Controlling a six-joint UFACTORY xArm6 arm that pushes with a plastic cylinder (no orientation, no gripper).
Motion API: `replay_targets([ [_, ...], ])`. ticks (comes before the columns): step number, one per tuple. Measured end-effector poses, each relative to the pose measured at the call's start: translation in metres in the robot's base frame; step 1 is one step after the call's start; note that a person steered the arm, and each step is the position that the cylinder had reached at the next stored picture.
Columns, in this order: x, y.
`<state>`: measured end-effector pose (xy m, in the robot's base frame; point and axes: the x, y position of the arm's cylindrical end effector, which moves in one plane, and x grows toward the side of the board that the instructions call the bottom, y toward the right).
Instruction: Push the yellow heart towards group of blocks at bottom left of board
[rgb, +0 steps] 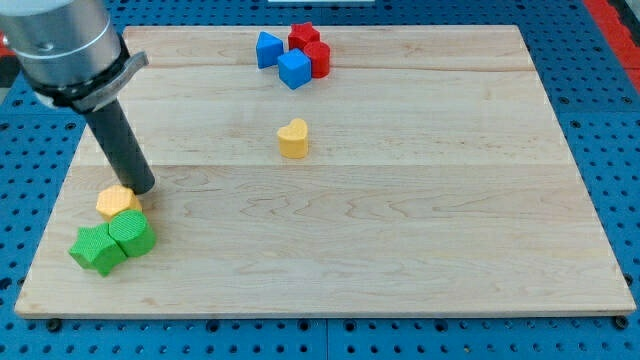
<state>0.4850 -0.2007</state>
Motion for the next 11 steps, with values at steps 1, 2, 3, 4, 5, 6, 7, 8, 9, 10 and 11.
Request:
replay_targets([
  [1, -0.006, 0.067],
  [2, -0.008, 0.177],
  [3, -0.057, 0.243],
  [4, -0.073, 0.213],
  [5, -0.062, 0.136],
  [6, -0.071, 0.173],
  [7, -0.097, 0.155],
  [8, -0.083, 0.066],
  [9, -0.073, 0.013],
  [10, -0.097, -0.021],
  [11, -0.102, -0.047],
])
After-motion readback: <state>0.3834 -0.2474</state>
